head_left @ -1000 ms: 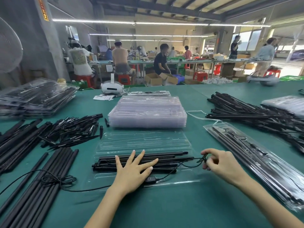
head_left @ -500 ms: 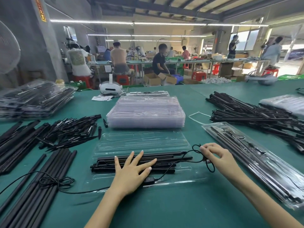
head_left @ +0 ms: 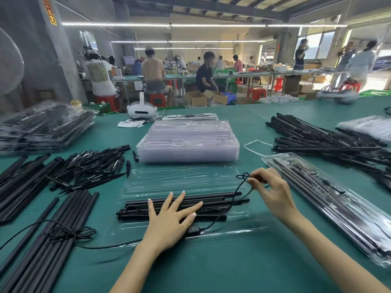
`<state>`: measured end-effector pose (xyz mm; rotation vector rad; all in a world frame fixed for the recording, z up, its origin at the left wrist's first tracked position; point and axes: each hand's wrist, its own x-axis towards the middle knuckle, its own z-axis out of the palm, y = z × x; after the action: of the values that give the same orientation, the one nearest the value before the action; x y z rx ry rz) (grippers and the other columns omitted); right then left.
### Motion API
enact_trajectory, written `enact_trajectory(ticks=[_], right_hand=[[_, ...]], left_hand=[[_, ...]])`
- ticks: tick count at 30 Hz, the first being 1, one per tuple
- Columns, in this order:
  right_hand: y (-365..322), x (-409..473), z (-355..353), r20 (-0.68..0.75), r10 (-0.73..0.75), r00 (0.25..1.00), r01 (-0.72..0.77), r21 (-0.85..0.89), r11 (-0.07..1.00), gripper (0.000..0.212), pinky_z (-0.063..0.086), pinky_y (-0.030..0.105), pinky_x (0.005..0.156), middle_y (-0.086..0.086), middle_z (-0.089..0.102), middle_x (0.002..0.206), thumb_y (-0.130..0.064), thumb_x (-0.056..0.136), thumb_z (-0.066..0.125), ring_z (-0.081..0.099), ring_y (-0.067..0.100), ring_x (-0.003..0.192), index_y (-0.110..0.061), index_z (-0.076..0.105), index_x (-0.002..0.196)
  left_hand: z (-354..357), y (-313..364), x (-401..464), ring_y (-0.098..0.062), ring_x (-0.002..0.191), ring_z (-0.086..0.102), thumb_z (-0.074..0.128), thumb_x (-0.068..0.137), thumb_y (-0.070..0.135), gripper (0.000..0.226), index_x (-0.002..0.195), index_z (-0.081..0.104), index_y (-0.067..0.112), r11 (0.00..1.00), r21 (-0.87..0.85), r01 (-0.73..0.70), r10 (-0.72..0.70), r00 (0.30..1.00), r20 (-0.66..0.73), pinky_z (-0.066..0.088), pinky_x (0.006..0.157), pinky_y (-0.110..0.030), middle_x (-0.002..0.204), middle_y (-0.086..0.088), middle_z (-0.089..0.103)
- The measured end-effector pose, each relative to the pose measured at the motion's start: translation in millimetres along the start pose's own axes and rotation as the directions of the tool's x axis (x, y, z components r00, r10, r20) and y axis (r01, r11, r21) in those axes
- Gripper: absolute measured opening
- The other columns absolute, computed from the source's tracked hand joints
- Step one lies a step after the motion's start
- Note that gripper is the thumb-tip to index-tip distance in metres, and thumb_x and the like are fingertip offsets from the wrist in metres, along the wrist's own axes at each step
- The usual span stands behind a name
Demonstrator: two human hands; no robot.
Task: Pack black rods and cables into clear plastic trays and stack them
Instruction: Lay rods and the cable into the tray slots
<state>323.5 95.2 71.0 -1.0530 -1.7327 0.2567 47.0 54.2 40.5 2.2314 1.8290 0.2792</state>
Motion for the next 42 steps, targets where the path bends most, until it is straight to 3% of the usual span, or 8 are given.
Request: enact_trajectory(ticks=[5, 9, 12, 17, 28, 33, 38, 42], right_hand=[[5, 8, 6, 0.0, -0.015, 1.0, 0.014, 0.129, 0.992, 0.003, 0.047, 0.016, 0.078, -0.013, 0.068, 0.087, -0.031, 0.084, 0.062, 0.061, 0.0, 0.081, -0.031, 0.059, 0.083], [18, 10, -3, 0.14, -0.205, 0.969, 0.201, 0.046, 0.979, 0.023, 0.049, 0.029, 0.073, -0.009, 0.065, 0.082, -0.044, 0.089, 0.058, 0.061, 0.011, 0.076, -0.022, 0.062, 0.086], [25, 14, -19, 0.239, -0.383, 0.892, 0.416, -0.107, 0.903, 0.039, 0.044, 0.033, 0.07, -0.005, 0.062, 0.081, -0.045, 0.092, 0.053, 0.055, 0.015, 0.074, -0.009, 0.064, 0.082], [24, 10, -36, 0.429, -0.501, 0.752, 0.636, -0.273, 0.722, 0.031, 0.047, 0.034, 0.068, -0.005, 0.064, 0.088, -0.035, 0.093, 0.053, 0.057, 0.017, 0.077, -0.01, 0.064, 0.079], [25, -4, -25, 0.196, -0.413, 0.889, 0.457, -0.392, 0.798, 0.035, 0.05, 0.038, 0.063, 0.001, 0.065, 0.081, -0.033, 0.092, 0.052, 0.059, 0.025, 0.071, -0.003, 0.066, 0.079], [21, 3, -26, 0.222, -0.492, 0.842, 0.539, -0.395, 0.744, 0.027, 0.048, 0.034, 0.065, 0.0, 0.066, 0.083, -0.027, 0.091, 0.055, 0.059, 0.022, 0.07, -0.006, 0.071, 0.085], [18, 3, -29, 0.34, -0.578, 0.742, 0.667, -0.455, 0.59, 0.004, 0.047, 0.032, 0.072, 0.001, 0.066, 0.089, -0.01, 0.085, 0.067, 0.061, 0.023, 0.075, -0.01, 0.07, 0.087], [14, -2, -33, 0.397, -0.551, 0.734, 0.679, -0.418, 0.604, 0.009, 0.047, 0.031, 0.071, -0.002, 0.066, 0.089, -0.013, 0.089, 0.062, 0.061, 0.022, 0.075, -0.011, 0.07, 0.088]], left_hand=[[2, -1, 0, -0.002, 0.142, -0.018, 0.021, 0.099, 0.054, 0.035, 0.128, 0.021, 0.074, 0.998, -0.006, -0.061, 0.061, 0.997, -0.049, -0.022, 0.106, -0.058, 0.153, 0.03, -0.008], [-5, 10, 9, 0.0, 0.135, 0.013, 0.041, 0.099, 0.021, 0.049, 0.135, 0.041, 0.054, 0.944, 0.117, -0.308, 0.321, 0.94, -0.117, -0.003, 0.114, -0.043, 0.144, 0.028, 0.025], [-7, 19, 17, -0.002, 0.129, 0.029, 0.042, 0.087, 0.0, 0.069, 0.141, 0.038, 0.043, 0.897, 0.134, -0.421, 0.427, 0.904, -0.015, 0.011, 0.103, -0.022, 0.141, 0.026, 0.035], [-12, 20, 21, -0.008, 0.125, 0.031, 0.039, 0.084, 0.002, 0.076, 0.149, 0.022, 0.038, 0.872, 0.207, -0.443, 0.445, 0.895, 0.044, 0.024, 0.098, -0.025, 0.146, 0.022, 0.028], [-20, 35, 21, -0.019, 0.121, 0.03, 0.041, 0.083, 0.008, 0.081, 0.152, 0.006, 0.031, 0.799, 0.354, -0.487, 0.457, 0.873, 0.169, 0.032, 0.094, -0.031, 0.146, 0.009, 0.024], [-22, 47, 24, -0.022, 0.12, 0.036, 0.047, 0.087, 0.014, 0.078, 0.153, 0.007, 0.025, 0.786, 0.375, -0.491, 0.439, 0.871, 0.22, 0.037, 0.094, -0.034, 0.145, 0.003, 0.025], [-27, 58, 29, -0.028, 0.109, 0.045, 0.049, 0.084, 0.014, 0.08, 0.152, 0.01, 0.03, 0.797, 0.418, -0.437, 0.362, 0.899, 0.248, 0.034, 0.074, -0.034, 0.138, -0.003, 0.026], [-29, 58, 35, -0.027, 0.102, 0.049, 0.042, 0.085, 0.013, 0.075, 0.15, 0.015, 0.038, 0.826, 0.375, -0.42, 0.349, 0.905, 0.243, 0.035, 0.075, -0.034, 0.127, -0.003, 0.035]])
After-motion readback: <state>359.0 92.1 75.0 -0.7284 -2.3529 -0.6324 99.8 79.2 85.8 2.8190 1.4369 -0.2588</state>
